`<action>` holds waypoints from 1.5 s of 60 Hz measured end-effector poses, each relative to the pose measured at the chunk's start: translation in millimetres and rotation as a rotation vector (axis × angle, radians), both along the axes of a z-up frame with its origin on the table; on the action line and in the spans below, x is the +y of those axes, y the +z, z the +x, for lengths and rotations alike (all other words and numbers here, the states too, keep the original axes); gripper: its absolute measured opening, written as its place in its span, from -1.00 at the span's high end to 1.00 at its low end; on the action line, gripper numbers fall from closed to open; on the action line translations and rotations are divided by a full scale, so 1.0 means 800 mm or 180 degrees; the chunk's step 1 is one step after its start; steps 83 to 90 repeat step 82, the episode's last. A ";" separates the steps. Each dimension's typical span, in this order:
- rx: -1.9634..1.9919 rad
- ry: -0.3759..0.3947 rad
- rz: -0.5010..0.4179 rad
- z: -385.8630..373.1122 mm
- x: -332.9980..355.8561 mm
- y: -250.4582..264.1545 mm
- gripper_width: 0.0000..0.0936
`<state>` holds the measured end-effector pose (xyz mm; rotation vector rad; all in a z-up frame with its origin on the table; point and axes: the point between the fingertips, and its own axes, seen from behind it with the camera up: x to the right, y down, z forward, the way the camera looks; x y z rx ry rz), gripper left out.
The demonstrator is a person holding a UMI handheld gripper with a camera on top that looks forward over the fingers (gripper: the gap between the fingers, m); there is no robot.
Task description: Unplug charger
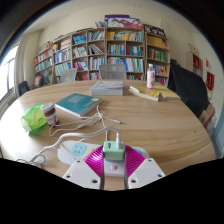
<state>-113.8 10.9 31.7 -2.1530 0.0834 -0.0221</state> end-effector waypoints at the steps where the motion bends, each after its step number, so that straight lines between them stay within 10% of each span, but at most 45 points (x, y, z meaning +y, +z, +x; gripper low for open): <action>1: 0.0033 -0.0011 -0.0025 -0.006 0.001 -0.003 0.44; 19: 0.0019 0.0005 0.1136 0.050 0.038 0.265 0.50; 36: -0.0014 -0.0230 -0.0620 0.151 -0.055 0.047 0.42; 54: -0.0136 -0.0146 -0.1333 0.176 -0.096 -0.047 0.30; 63: -0.0075 -0.0205 -0.1370 0.176 -0.084 -0.054 0.18; 70: 0.0065 -0.0236 -0.1267 0.164 -0.083 -0.040 -0.84; 90: 0.0065 -0.0635 -0.0969 0.164 -0.138 0.017 -0.81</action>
